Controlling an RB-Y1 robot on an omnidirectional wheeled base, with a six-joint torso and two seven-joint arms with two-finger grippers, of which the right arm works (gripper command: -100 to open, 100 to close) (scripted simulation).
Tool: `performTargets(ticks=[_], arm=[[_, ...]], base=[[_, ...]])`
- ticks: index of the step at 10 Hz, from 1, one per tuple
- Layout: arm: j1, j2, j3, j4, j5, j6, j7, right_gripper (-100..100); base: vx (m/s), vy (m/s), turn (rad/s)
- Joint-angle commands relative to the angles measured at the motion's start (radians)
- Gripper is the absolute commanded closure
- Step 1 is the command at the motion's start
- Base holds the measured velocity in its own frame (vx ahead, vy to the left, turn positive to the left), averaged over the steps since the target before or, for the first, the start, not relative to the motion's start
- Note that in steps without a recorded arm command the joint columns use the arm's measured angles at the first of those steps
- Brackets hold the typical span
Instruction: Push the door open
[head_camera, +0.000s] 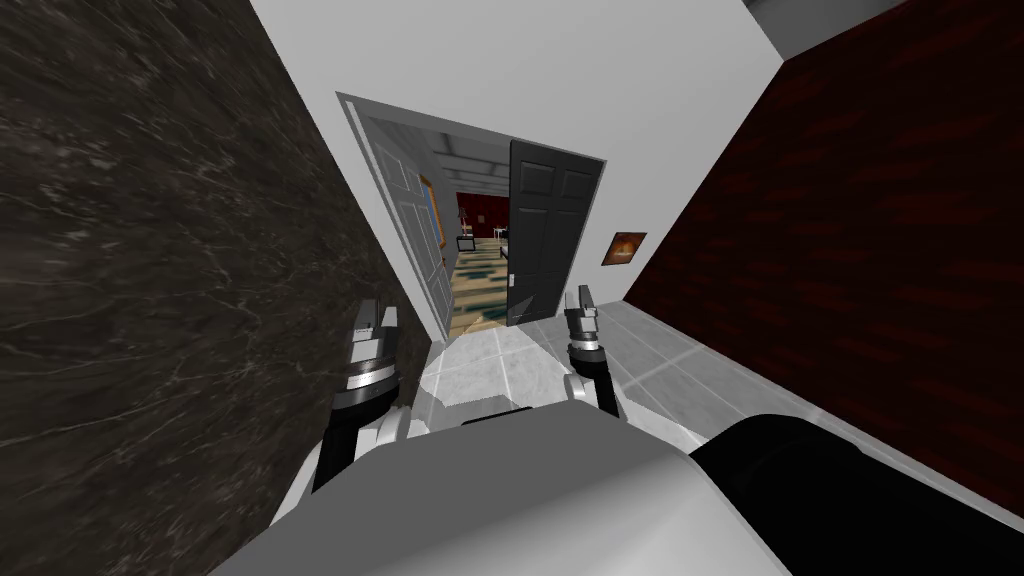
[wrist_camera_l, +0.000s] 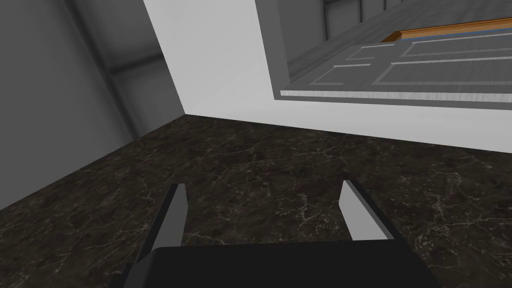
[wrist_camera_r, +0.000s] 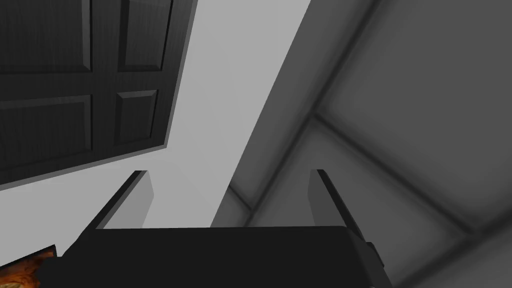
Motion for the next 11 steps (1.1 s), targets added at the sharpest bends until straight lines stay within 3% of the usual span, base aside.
performTargets(ticks=[1, 11], arm=[[-0.013, -0.007, -0.003, 0.034, 0.005, -0.006, -0.007, -100], [-0.088, -0.039, -0.018, 0.232, 0.031, -0.039, -0.050, -100]], base=[[0.176, 0.009, 0.029], [0.107, -0.005, -0.002]])
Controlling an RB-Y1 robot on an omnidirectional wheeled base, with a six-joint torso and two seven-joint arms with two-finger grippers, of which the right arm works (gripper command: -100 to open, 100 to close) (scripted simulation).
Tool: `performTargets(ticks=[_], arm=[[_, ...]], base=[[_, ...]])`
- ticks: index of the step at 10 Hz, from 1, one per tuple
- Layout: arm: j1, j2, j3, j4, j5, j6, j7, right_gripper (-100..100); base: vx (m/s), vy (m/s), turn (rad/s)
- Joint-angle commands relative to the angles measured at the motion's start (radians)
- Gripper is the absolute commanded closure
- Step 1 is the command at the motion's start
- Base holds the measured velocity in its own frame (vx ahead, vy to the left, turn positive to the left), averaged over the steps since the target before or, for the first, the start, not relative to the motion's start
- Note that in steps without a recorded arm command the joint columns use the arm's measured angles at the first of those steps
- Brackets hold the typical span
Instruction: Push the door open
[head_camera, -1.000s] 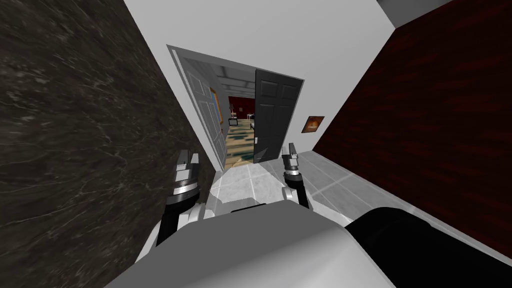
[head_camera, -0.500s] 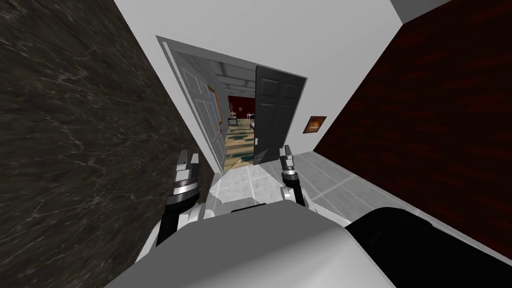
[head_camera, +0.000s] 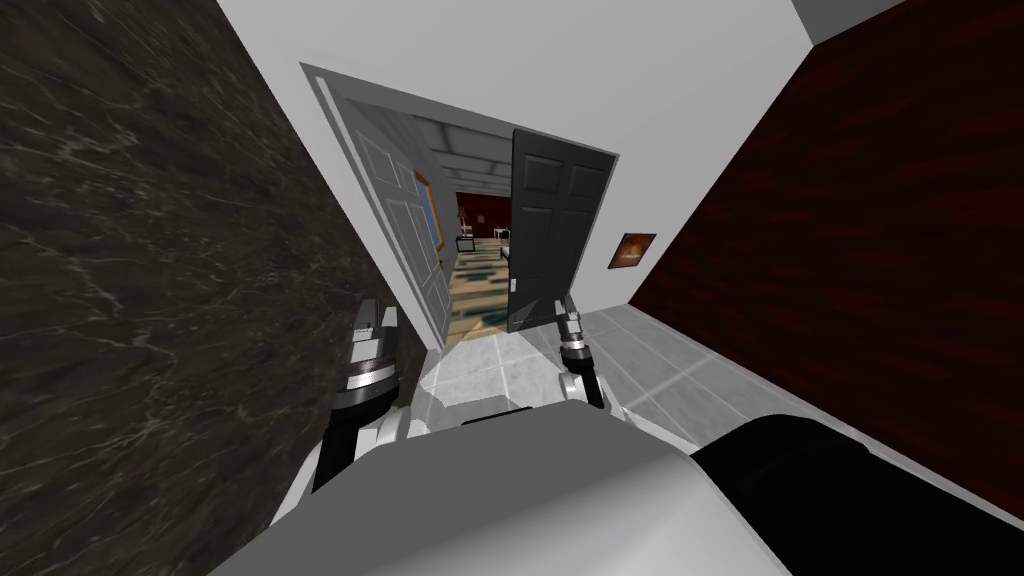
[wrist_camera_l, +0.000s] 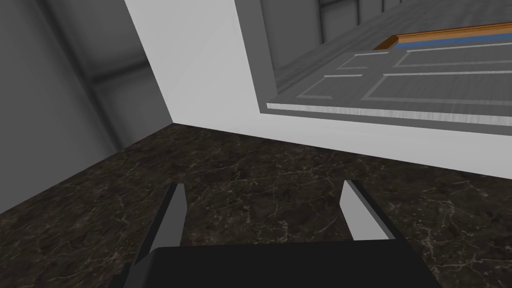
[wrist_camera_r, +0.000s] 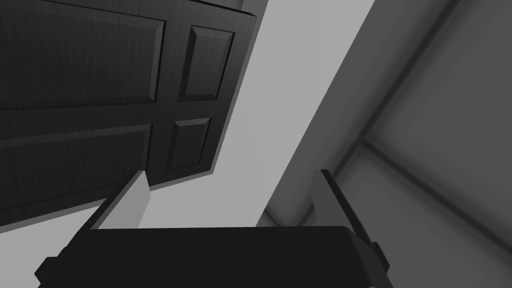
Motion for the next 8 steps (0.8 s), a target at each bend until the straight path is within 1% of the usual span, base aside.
performTargets(ticks=[1, 8], arm=[[-0.015, -0.008, -0.007, 0.036, 0.003, -0.006, -0.011, -100], [-0.082, -0.028, -0.021, 0.214, 0.026, -0.036, -0.049, -100]], base=[[0.103, 0.010, 0.000], [0.099, -0.004, 0.000]])
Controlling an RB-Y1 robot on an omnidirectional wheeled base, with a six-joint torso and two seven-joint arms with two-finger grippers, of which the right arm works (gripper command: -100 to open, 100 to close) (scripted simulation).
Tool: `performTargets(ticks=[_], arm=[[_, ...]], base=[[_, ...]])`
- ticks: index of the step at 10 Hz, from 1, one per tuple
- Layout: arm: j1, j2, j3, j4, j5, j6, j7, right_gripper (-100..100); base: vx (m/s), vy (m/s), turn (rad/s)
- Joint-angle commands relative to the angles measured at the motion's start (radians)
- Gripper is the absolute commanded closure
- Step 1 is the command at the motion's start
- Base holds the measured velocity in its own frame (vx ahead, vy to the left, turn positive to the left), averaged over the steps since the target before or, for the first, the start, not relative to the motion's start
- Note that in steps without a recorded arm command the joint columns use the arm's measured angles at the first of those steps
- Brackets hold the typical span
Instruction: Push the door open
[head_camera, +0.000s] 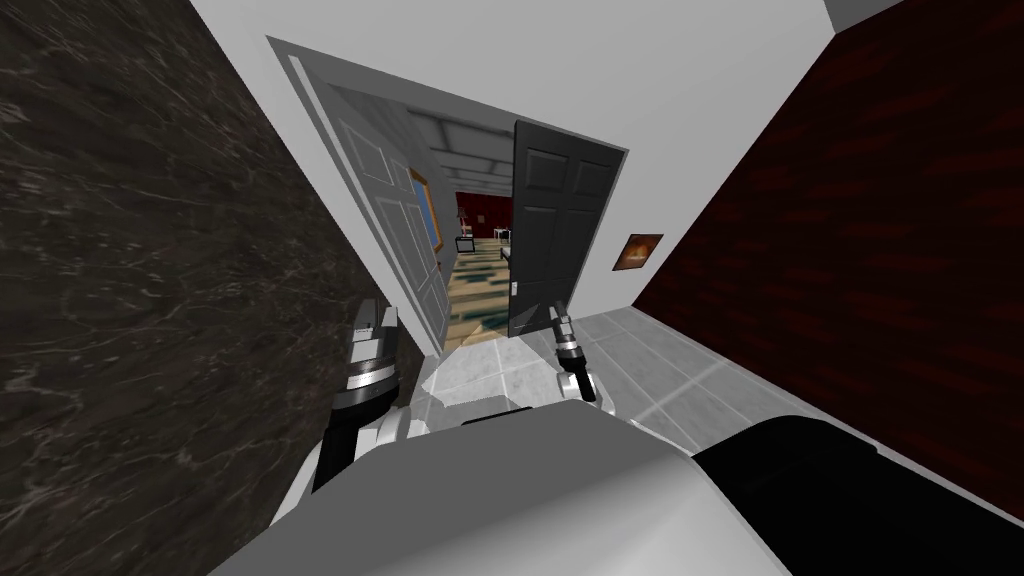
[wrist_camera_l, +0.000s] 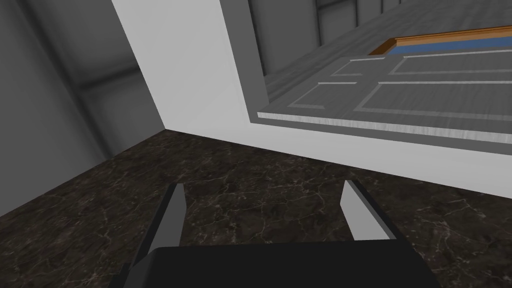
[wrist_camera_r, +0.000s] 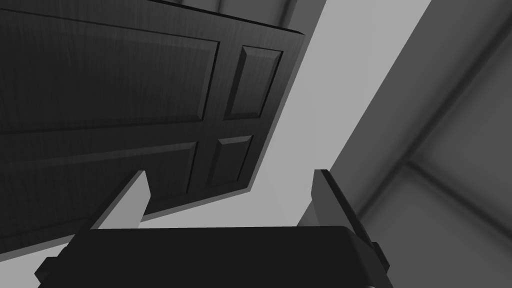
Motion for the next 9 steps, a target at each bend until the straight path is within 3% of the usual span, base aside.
performTargets(ticks=[1, 6, 9], arm=[[-0.019, -0.003, -0.003, 0.044, 0.007, -0.005, -0.010, -100], [-0.074, -0.015, -0.014, 0.186, 0.027, -0.029, -0.040, -100], [-0.097, -0.019, -0.019, 0.248, 0.035, -0.039, -0.053, -100]], base=[[0.098, 0.004, 0.001], [0.095, -0.005, 0.000], [0.079, -0.007, 0.001]])
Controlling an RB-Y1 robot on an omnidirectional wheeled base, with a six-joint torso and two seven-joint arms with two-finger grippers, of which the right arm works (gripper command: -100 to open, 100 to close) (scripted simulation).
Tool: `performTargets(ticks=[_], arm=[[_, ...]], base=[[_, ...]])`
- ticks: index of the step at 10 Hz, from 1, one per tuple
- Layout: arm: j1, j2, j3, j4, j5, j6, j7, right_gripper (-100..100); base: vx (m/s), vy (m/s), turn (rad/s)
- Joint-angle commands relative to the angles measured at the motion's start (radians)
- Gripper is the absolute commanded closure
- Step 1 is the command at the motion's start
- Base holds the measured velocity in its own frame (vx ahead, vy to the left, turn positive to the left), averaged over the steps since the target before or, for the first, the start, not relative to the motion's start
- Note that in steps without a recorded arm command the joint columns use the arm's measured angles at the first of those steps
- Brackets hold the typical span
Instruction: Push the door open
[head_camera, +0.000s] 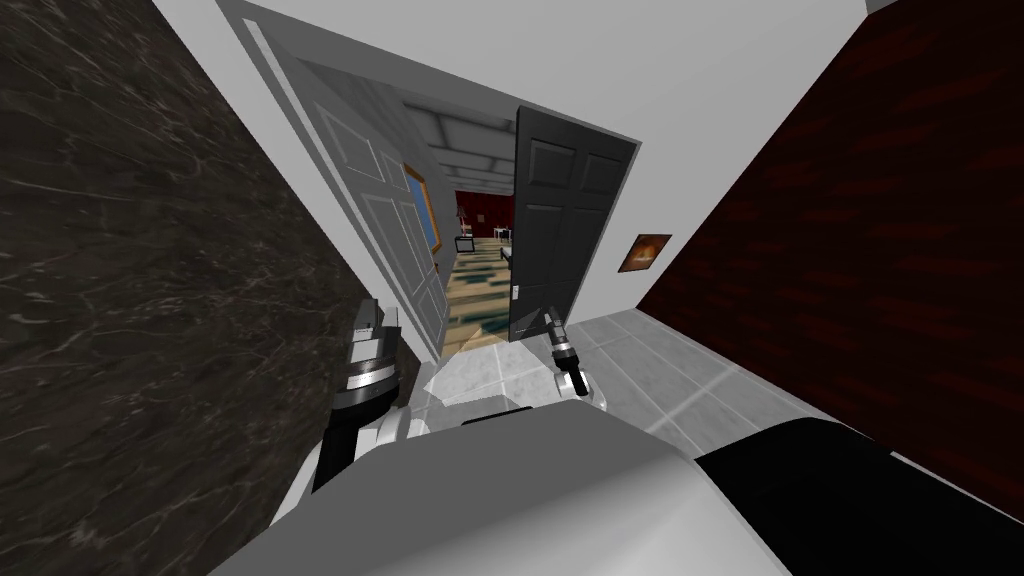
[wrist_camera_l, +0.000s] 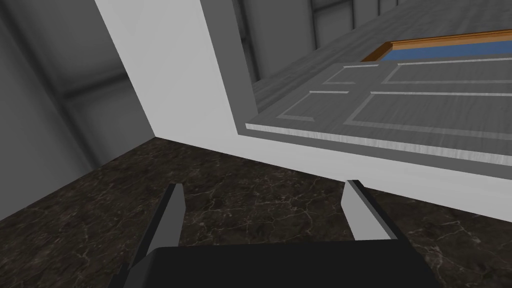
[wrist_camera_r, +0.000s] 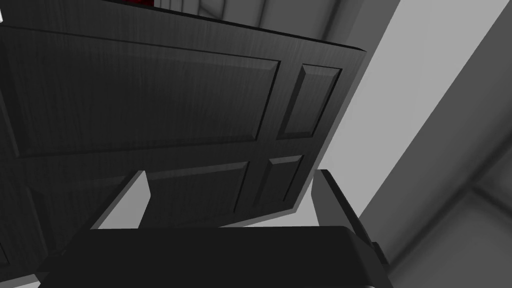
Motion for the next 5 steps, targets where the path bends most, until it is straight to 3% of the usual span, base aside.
performTargets(ticks=[1, 5], arm=[[-0.018, -0.002, -0.003, 0.049, 0.006, -0.011, -0.009, -100], [-0.064, -0.009, -0.013, 0.171, 0.023, -0.032, -0.035, -100]], base=[[0.072, -0.002, -0.002], [0.098, -0.004, 0.000]])
